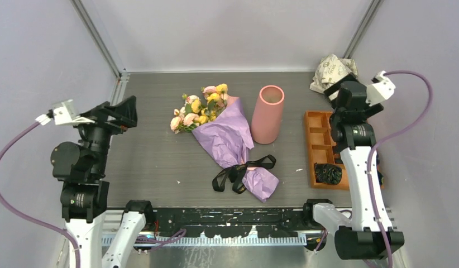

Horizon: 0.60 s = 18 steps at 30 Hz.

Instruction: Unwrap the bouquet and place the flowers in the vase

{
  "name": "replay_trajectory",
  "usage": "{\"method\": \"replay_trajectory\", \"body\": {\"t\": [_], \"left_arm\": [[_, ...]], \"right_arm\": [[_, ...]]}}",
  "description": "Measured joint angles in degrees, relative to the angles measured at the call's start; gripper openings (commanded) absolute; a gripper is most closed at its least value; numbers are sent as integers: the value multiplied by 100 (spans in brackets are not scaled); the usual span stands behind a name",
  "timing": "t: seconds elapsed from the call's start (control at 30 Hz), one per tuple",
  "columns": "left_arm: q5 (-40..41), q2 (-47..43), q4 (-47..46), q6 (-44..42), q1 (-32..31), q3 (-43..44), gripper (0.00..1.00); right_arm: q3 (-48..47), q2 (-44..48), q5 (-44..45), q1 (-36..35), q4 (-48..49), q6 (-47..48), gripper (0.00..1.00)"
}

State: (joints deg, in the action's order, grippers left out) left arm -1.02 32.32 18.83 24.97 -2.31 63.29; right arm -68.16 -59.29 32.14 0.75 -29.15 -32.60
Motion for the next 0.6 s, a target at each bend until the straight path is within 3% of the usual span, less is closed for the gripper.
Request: {"method": "replay_trajectory", "body": {"t": [0.13,0.3,0.37,0.6], "left_arm": [[428,-63,-66,837,0,208,100],[844,-299,-55,1755,0,212,100],[953,-407,-11,1814,0,260,100],[1270,-433,334,1790,0,1176,97]], "right_arm": [[-262,634,367,0,-166,-549,100],[667,2540,219,0,909,-981,99],[664,2837,83,11,1106,-1071,100],[-935,1558,-1292,13,1290,-1032,99]]}}
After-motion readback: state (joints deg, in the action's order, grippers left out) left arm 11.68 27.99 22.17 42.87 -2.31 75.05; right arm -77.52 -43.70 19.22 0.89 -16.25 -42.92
